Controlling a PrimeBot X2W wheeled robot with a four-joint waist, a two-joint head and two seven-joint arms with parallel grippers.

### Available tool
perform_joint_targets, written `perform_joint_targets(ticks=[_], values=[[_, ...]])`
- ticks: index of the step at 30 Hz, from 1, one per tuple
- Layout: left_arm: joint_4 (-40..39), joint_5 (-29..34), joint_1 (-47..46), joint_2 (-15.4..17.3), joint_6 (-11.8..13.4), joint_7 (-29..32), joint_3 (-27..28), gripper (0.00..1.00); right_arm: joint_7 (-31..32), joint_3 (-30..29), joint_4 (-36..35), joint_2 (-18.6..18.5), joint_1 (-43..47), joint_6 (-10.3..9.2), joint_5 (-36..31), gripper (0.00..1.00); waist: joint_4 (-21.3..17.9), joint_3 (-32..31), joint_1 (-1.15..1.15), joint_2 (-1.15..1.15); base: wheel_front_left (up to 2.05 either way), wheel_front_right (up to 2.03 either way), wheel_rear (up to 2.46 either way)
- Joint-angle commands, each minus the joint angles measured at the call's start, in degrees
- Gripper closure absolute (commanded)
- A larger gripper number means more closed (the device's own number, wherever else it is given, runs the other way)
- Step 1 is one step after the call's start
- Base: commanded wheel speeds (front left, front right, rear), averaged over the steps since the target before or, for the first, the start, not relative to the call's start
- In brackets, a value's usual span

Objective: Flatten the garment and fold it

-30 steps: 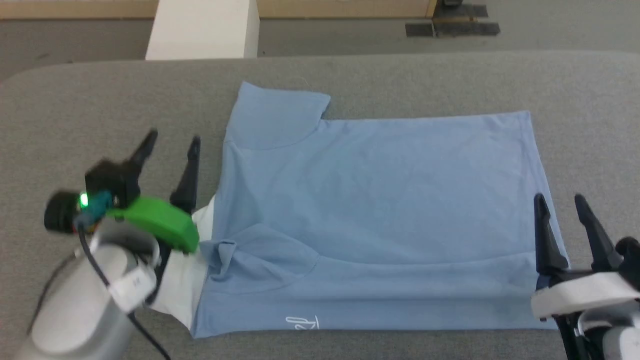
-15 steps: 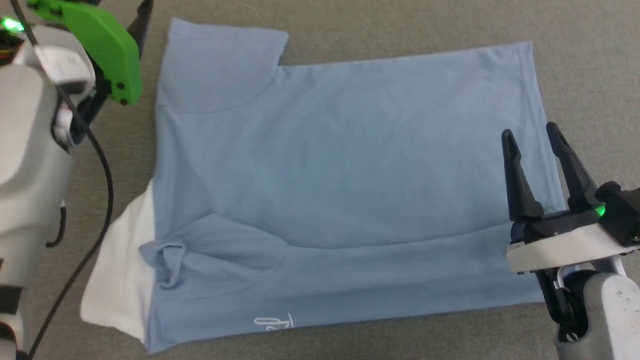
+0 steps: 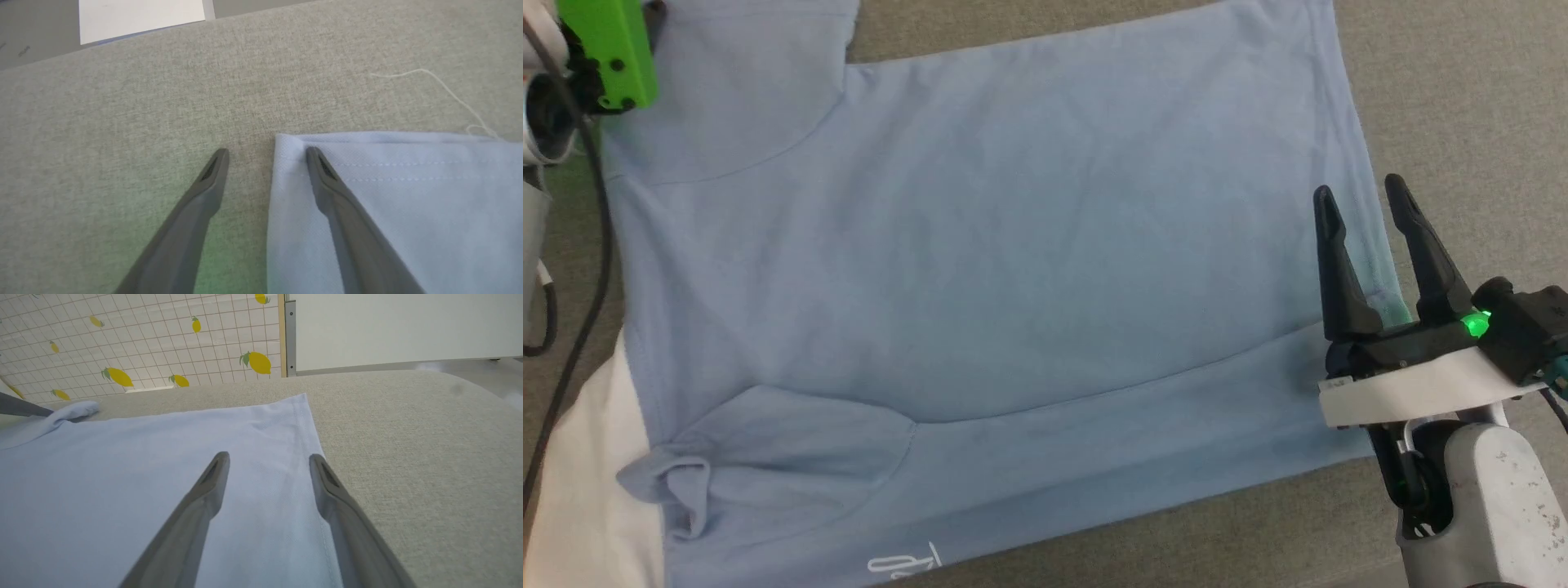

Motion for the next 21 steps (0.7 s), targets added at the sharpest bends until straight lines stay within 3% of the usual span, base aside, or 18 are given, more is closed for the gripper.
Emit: perform_joint_targets(ticks=[1, 2, 3, 9, 14, 21], values=[[0.5, -0.8, 1.5, 0.0, 0.5, 1.4, -0.3, 0.10, -0.4, 0.3, 0.3, 0.3, -1.1, -0.09, 0.4, 0.00, -1.2, 1.2, -0.01, 0.00, 0.00, 0.00, 0.00], [0.2, -1.4, 2.0, -0.1, 0.7, 2.1, -0.1, 0.58, -0.4, 0.3, 0.5, 0.3, -1.1, -0.09, 0.5, 0.00, -1.2, 1.1, -0.01, 0.00, 0.00, 0.00, 0.00], [-0.3, -2.0, 2.6, -0.1, 0.6, 3.3, -0.2, 1.00, -0.4, 0.4, 0.6, 0.3, -1.3, -0.09, 0.5, 0.00, -1.2, 1.1, -0.01, 0.00, 0.00, 0.00, 0.00], [-4.3, -2.9, 4.3, 0.9, 0.3, 5.2, -0.5, 1.00, 1.6, 0.0, -0.2, -1.4, -5.0, -0.09, -1.1, 0.00, -0.9, 0.8, -0.01, 0.00, 0.00, 0.00, 0.00], [-6.8, -2.9, 4.3, 1.5, 0.2, 5.3, -0.7, 1.00, 9.0, -1.9, 1.0, -2.2, -15.0, -0.09, -2.7, 0.00, -0.6, 1.1, -0.01, 0.00, 0.00, 0.00, 0.00], [-9.3, -2.7, 3.9, 1.0, -0.5, 4.3, -1.3, 1.00, 34.0, -8.7, 15.3, -0.9, -32.4, -0.09, -4.6, 0.00, 1.4, 2.3, -0.01, 0.00, 0.00, 0.00, 0.00]])
